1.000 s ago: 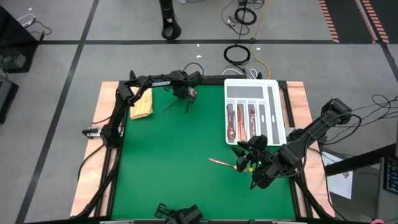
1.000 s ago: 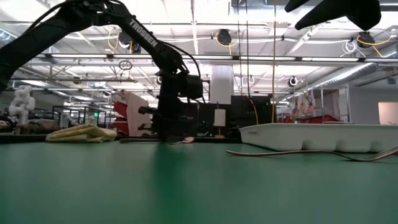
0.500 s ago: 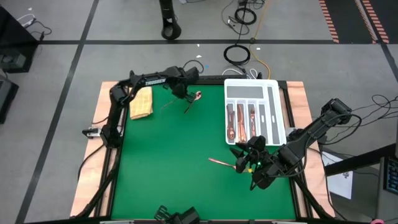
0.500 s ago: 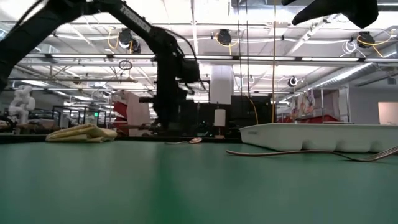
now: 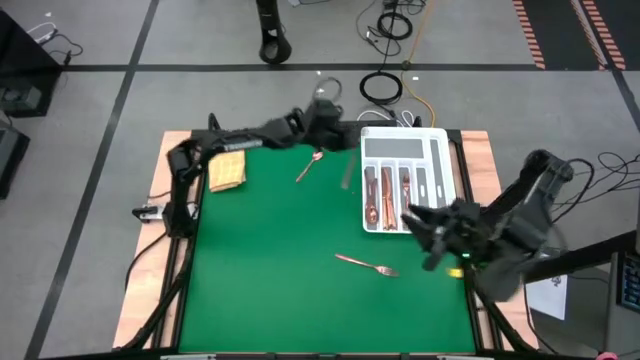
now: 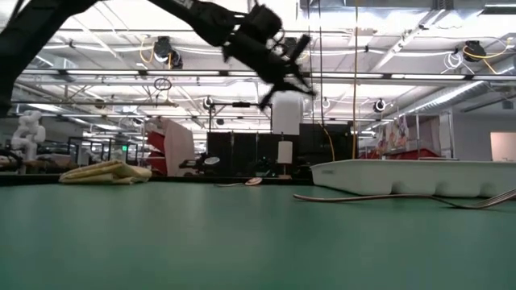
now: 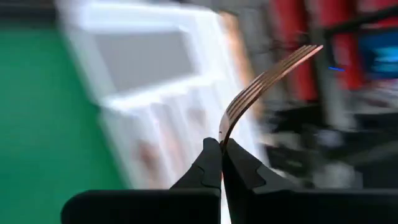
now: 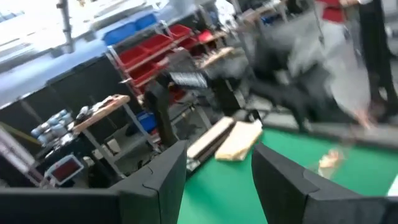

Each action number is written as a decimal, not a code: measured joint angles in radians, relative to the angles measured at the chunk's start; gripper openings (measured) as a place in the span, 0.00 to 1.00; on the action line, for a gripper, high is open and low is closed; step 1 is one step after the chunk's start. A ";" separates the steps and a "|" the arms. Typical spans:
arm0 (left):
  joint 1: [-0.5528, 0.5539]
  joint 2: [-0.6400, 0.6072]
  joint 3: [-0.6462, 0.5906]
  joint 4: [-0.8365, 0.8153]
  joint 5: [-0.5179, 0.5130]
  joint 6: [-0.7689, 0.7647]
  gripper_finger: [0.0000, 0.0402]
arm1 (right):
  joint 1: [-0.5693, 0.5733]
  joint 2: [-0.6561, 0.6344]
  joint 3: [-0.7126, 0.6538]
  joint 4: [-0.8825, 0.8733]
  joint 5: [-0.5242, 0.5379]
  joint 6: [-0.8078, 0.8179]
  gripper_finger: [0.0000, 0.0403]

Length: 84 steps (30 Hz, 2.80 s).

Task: Sort silverware
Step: Put the top gold fork into the silverware organizer, then put the gold fork into the silverware organizer

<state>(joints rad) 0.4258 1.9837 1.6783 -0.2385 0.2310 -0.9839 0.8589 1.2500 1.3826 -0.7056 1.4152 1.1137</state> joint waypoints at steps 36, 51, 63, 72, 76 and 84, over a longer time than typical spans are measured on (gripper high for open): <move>-0.288 0.553 0.443 0.369 -0.496 -0.265 0.00 | 0.164 0.077 0.177 0.092 0.101 -0.463 0.42; -0.294 0.641 0.444 0.421 -0.391 -0.367 0.00 | 0.164 0.077 0.177 0.089 0.100 -0.500 0.42; -0.280 0.643 0.444 0.419 -0.328 -0.318 0.17 | 0.164 0.077 0.177 0.087 0.097 -0.504 0.42; -0.234 0.649 0.443 0.472 -0.308 -0.290 0.33 | 0.164 0.077 0.177 0.088 0.088 -0.498 0.42; -0.198 0.648 0.442 0.573 -0.216 -0.343 0.36 | 0.164 0.077 0.177 0.087 0.025 -0.497 0.42; -0.137 0.641 0.595 1.018 0.266 -0.515 0.36 | 0.164 0.123 0.176 -0.139 -0.303 -0.247 0.42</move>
<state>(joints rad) 0.2889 2.6247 2.2730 0.7793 0.4972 -1.4988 1.0233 1.3730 1.5589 -0.8448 1.1118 0.8663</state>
